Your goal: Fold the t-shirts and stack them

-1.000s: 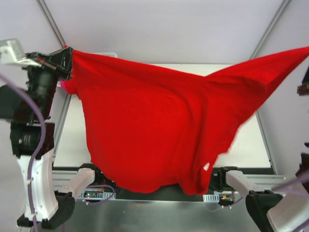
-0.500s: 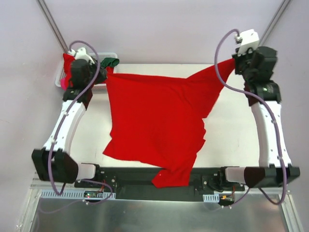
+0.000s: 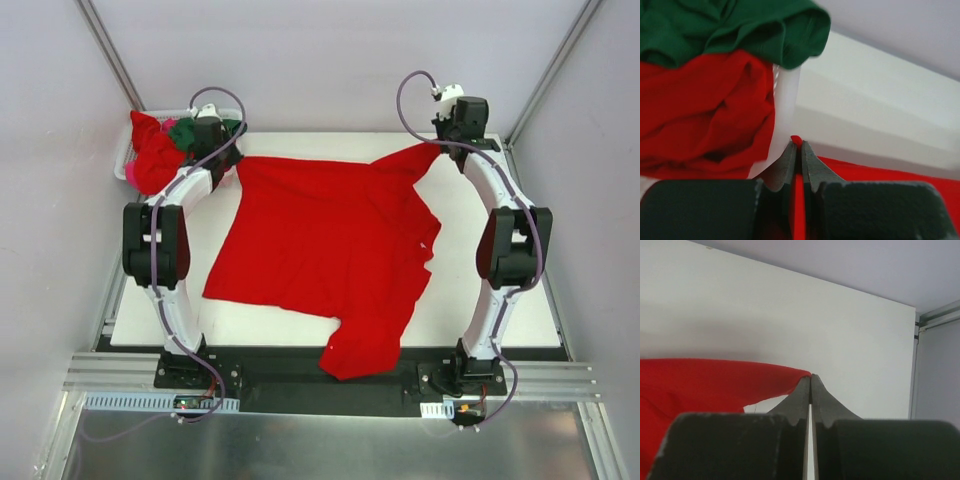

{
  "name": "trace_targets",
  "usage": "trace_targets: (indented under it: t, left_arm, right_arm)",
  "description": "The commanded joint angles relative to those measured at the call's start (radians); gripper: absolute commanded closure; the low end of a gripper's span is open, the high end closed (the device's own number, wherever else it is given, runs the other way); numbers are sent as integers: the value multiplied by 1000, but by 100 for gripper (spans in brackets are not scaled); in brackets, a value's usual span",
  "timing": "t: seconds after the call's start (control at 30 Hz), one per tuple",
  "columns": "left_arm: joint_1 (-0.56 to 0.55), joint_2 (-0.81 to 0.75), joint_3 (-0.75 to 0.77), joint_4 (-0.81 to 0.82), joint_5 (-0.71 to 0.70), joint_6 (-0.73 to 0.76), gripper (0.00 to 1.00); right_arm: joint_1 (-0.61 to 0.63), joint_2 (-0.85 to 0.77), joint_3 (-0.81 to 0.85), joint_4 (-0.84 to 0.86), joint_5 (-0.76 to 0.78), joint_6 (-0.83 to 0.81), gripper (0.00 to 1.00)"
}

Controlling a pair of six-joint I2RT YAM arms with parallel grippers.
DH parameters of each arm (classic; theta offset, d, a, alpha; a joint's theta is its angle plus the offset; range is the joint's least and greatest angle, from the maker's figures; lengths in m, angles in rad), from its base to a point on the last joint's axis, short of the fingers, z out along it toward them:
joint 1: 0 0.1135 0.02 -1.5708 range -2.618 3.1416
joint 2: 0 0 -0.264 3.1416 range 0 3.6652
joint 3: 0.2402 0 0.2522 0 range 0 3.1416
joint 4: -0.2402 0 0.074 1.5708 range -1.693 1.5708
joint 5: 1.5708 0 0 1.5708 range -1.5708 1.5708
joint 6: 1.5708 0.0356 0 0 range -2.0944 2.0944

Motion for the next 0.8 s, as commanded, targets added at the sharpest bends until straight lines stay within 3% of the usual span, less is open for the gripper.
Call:
trace_targets:
  t: [0.0, 0.3, 0.5, 0.67, 0.77]
  left_arm:
    - [7, 60, 142, 81, 2, 31, 100]
    - [9, 95, 157, 74, 11, 25, 100]
    - [9, 58, 110, 71, 19, 22, 100]
    - [9, 17, 82, 66, -10, 39, 100]
    - [9, 37, 108, 59, 46, 47, 100]
  right_arm:
    - [-3, 35, 116, 110, 21, 46, 99]
    - [19, 38, 138, 131, 57, 55, 99]
    - [36, 56, 162, 107, -82, 189, 99]
    - [68, 87, 121, 84, -71, 204, 99]
    - [68, 128, 164, 63, -51, 216, 99]
